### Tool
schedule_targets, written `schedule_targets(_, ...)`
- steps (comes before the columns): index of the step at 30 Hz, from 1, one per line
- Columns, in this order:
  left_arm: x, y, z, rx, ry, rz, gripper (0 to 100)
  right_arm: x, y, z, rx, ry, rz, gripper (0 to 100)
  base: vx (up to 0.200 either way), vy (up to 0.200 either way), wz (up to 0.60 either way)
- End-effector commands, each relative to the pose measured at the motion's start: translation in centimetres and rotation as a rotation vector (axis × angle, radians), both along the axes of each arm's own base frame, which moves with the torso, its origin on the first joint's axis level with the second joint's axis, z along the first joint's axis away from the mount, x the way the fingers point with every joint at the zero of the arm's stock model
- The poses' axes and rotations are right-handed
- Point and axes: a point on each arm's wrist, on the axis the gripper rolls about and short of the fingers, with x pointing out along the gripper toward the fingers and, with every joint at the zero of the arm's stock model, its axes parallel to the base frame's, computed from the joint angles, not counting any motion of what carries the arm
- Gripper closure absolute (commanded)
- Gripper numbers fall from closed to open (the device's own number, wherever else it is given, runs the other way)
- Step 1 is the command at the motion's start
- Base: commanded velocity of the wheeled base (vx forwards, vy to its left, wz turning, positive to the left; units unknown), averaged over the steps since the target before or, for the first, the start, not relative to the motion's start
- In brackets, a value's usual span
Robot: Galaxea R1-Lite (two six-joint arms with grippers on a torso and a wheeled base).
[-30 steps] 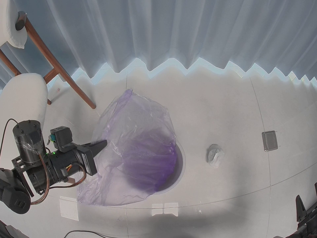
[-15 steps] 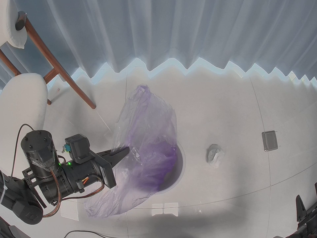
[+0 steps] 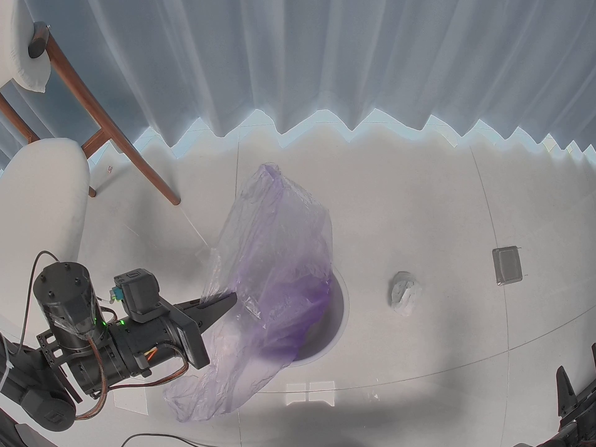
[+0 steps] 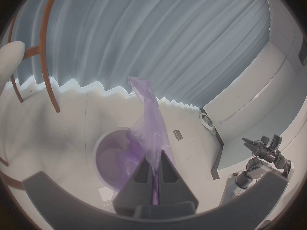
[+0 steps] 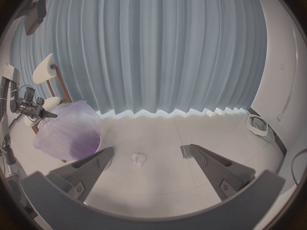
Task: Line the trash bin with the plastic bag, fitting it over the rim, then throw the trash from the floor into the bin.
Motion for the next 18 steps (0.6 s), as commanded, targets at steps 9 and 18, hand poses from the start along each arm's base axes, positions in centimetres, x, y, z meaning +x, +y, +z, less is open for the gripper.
schedule_targets(9,-0.3,0.2,1.9,-0.031,-0.084,0.011,100,0.0,0.0,-0.5,0.000,0.002,0.001,0,0.156,0.000,0.00)
schedule_targets(18,-0.6,-0.2,1.6,-0.006,-0.063,0.050,100,-0.7,0.0,3.1,0.041,-0.126,0.036,0,0.000,0.000,0.00)
